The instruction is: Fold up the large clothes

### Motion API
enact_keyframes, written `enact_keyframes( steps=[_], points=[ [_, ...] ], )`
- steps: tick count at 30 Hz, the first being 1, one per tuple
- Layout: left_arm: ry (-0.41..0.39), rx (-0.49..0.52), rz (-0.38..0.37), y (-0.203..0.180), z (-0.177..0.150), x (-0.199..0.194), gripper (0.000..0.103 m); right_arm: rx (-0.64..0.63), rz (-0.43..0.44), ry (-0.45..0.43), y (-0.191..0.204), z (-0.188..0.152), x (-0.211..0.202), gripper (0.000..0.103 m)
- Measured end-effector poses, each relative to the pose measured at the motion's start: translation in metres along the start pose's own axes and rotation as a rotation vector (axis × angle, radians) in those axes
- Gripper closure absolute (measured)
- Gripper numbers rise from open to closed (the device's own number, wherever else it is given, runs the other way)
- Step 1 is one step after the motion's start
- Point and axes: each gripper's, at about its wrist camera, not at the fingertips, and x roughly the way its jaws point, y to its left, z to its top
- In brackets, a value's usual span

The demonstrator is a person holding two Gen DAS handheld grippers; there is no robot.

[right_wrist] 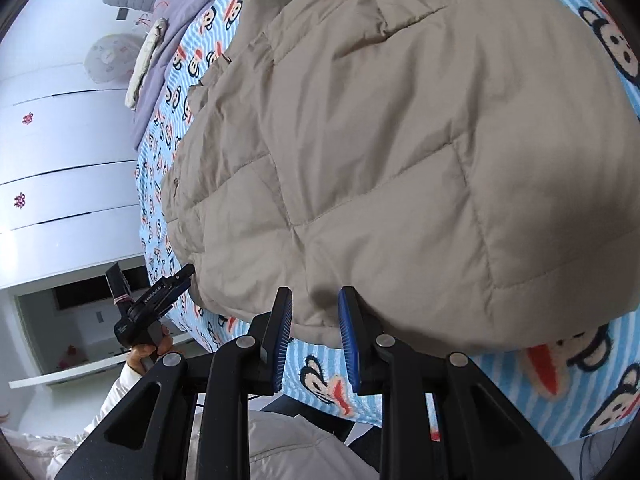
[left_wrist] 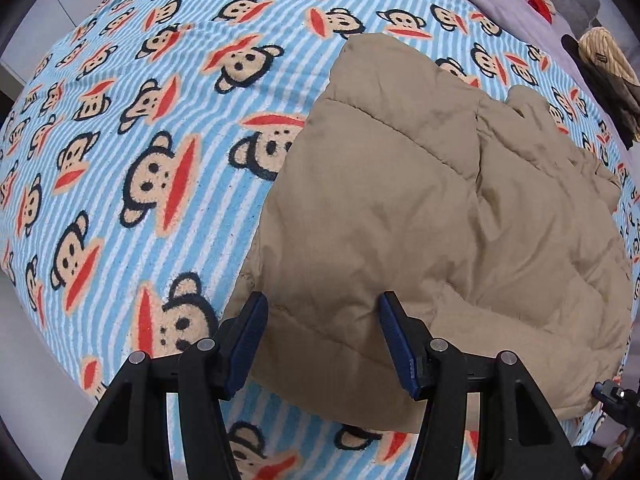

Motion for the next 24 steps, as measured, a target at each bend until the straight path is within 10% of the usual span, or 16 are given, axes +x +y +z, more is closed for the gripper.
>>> enact_keyframes(
  steps=[12,15,24],
  points=[
    [0.040,0.180,-0.050,-0.007,0.004,-0.012,0.042,-0.033,-0.157,-0.090,0.040,-0.008,0.026,0.077],
    [0.015,0.201,-0.056,0.000,0.007,-0.020,0.002,-0.021,-0.177,-0.133,0.056,-0.017,0.031,0.076],
    [-0.005,0.285,-0.063,0.013,0.021,-0.025,0.001,-0.072,-0.201,-0.126,0.112,-0.029,0.076,0.076]
  ],
)
